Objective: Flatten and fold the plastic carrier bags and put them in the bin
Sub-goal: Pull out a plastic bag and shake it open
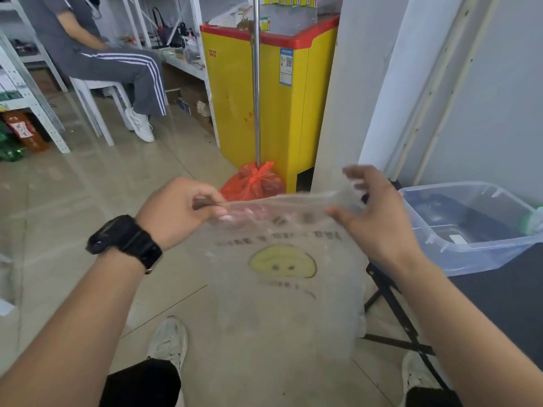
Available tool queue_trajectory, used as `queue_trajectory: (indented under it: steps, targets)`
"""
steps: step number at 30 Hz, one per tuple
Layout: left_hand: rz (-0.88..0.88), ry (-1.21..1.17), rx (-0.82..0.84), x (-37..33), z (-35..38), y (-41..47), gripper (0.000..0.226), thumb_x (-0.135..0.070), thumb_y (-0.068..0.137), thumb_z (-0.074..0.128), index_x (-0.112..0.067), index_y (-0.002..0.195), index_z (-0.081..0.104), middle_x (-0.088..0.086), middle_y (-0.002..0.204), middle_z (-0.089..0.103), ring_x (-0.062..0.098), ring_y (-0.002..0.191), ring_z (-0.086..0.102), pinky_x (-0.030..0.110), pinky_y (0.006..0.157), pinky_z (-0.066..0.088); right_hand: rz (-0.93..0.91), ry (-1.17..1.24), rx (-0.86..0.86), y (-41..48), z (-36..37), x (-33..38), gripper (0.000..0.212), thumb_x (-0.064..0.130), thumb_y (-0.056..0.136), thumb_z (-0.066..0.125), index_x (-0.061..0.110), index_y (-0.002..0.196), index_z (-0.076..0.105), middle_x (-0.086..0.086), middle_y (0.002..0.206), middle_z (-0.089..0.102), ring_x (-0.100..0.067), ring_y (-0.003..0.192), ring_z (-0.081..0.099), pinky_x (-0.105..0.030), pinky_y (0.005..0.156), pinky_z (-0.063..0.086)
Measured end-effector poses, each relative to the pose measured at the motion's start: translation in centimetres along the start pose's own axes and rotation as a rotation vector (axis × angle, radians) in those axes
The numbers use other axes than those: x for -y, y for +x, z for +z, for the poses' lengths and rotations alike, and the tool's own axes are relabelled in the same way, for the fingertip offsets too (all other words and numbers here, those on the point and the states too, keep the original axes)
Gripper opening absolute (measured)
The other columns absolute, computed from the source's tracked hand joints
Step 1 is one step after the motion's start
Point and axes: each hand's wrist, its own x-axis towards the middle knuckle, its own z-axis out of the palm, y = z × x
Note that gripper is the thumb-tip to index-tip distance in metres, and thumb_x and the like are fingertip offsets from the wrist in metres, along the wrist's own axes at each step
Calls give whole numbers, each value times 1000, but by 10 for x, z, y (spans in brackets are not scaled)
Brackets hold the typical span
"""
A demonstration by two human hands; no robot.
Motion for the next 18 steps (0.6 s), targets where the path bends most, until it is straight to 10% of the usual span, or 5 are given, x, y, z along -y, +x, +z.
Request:
queue_trajectory:
  steps: [2,4,7,11,18]
  targets:
    - [111,69,13,-19,15,3,4,-42,79,70,-43,76,68,-24,75,70,5,79,68,41,79,54,-268,-205,4,-9,9,25,62,46,76,80,35,131,55,20,127,56,-8,122,46,-30,107,26]
    - [188,79,33,-35,30,0,1,-43,78,68,-44,79,67,-26,76,69,4,77,67,40,74,54,-414,-241,33,-15,23,41,37,47,80,76,33,113,67,16,113,68,-13,111,56,-32,106,31]
    - [180,-165,9,-33,38,-4,15,-41,79,74,-29,88,73,-19,85,74,7,83,71,44,81,56,-265,-102,80,-7,22,31,6,33,86,74,29,82,71,16,79,72,-13,84,66,-42,88,51]
    - [162,-354,-73,-23,38,-4,68,-60,77,70,7,87,67,20,77,69,20,74,60,56,76,51,-201,-4,82,0,1,23,11,36,85,74,31,93,69,18,87,71,-7,90,66,-41,89,54]
    - [80,-410,84,-25,55,-6,12,-24,86,73,-13,90,75,-1,89,77,17,85,73,41,84,56,-217,229,-30,8,-11,40,7,20,91,70,19,84,72,5,82,75,-14,83,70,-37,81,56]
